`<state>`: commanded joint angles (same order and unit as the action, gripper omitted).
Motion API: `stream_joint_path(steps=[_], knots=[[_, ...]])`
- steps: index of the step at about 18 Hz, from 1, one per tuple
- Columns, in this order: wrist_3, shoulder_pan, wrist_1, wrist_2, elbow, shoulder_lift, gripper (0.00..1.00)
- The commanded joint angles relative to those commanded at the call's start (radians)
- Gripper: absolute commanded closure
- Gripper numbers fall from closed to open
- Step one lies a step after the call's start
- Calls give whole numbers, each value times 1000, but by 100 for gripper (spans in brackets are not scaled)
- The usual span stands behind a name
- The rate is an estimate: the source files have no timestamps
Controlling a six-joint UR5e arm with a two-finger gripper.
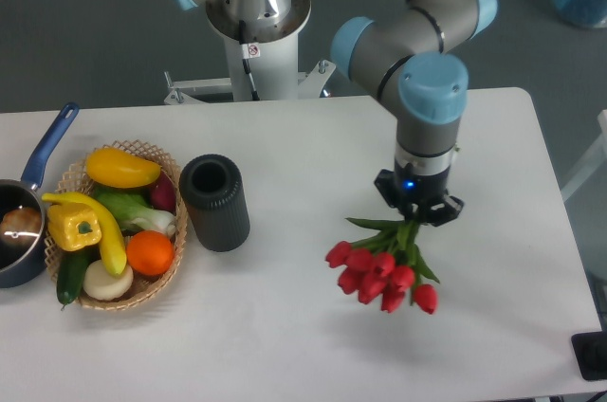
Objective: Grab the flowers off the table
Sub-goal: 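Lift the gripped red tulip bunch up off the table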
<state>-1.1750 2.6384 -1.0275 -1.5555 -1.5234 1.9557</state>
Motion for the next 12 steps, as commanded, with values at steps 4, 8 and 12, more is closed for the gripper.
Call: stream_joint_path(steps=[4, 8, 12], knots=[[2, -2, -16, -2, 28, 8, 100], [2, -2, -58, -14, 46, 9, 100], [0, -3, -98, -25, 68, 11, 100]])
